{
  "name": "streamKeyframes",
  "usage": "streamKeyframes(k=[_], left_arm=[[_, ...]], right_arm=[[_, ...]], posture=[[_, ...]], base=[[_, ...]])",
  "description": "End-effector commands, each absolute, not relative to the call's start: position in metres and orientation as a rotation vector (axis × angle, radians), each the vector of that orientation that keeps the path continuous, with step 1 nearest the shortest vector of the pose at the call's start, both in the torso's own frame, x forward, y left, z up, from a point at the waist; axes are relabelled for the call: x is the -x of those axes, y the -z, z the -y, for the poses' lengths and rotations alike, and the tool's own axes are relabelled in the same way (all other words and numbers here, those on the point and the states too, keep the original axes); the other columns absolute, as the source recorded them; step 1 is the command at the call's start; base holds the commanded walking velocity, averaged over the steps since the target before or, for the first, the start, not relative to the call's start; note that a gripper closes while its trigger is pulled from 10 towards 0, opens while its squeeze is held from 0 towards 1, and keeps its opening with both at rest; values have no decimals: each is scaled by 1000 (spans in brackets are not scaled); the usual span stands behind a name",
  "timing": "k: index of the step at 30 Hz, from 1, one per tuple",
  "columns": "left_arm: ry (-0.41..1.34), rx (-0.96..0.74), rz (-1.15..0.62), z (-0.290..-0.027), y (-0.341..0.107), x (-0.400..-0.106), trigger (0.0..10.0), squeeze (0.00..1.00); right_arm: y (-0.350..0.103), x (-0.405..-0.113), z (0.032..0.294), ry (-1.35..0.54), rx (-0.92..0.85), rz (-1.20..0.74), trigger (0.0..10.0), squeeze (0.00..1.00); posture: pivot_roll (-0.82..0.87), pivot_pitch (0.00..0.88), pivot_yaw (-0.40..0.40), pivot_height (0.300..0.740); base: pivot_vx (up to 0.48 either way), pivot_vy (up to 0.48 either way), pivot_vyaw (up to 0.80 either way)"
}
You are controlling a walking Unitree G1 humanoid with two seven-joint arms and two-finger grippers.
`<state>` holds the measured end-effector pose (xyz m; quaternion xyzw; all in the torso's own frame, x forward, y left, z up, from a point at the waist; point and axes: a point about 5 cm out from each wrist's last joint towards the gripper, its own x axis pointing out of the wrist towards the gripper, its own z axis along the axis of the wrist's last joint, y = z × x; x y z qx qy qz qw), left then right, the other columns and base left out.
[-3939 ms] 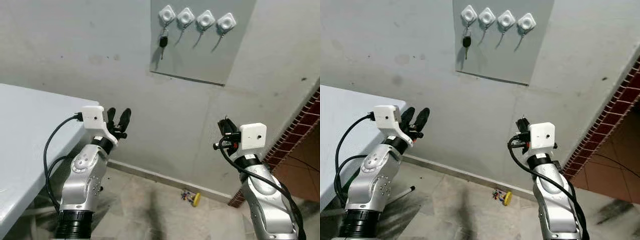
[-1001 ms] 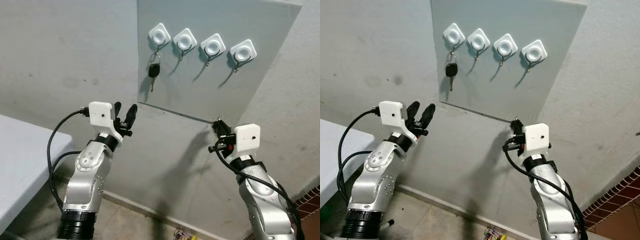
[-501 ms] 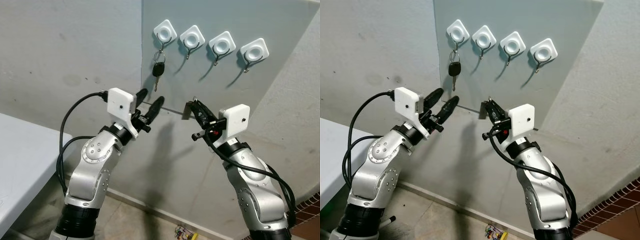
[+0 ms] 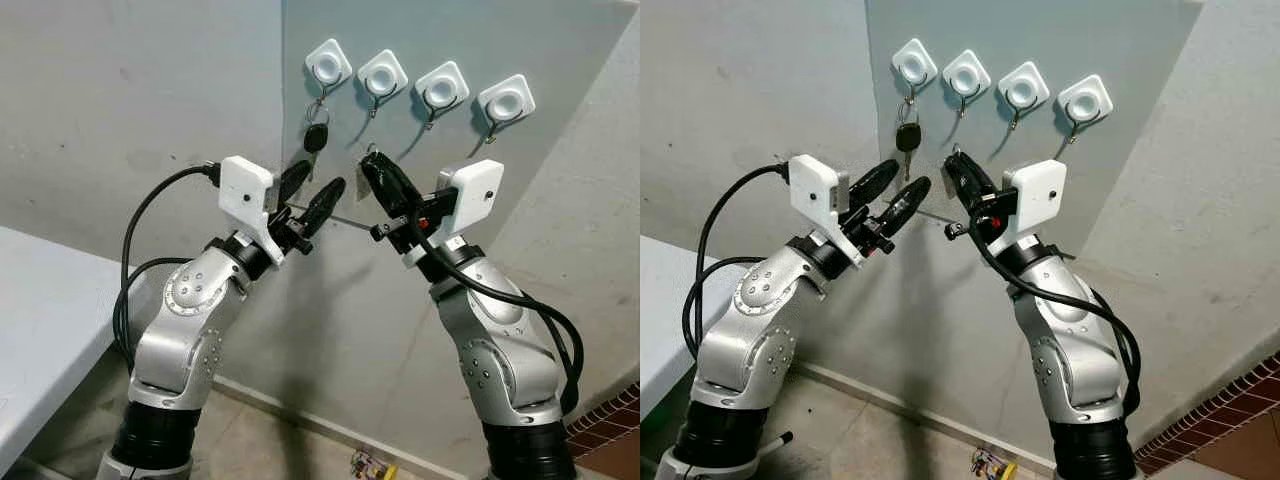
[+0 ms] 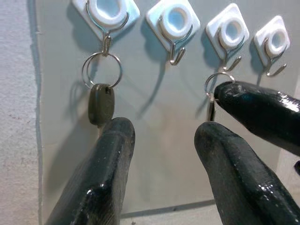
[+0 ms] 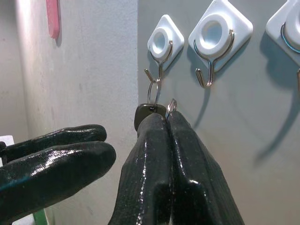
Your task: Hang keys on a hook
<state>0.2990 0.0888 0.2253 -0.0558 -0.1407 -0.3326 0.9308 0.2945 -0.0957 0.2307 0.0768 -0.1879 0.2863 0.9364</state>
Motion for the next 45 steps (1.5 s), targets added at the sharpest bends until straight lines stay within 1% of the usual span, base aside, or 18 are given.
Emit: streamKeyframes(k=[1,24,36,45], left_arm=[[693,112,314,-88,-235,-298,10000,0],[695,117,300,-86,-232,-293,10000,0],[692,118,295,-87,-232,-292,10000,0],[688,121,291,-88,-231,-291,10000,0]], right_arm=[[-238,-298,98,-592,-163,402,10000,0],[-242,-321,96,-601,-174,398,10000,0],[-250,-333,99,-594,-178,430,10000,0],[-256,-335,103,-585,-242,453,10000,0]], posture=[[-119,0,-54,724],[-102,0,-69,724],[-94,0,-70,724],[-92,0,-72,724]], base=[[0,0,0],[0,0,0],[0,0,0],[0,0,0]])
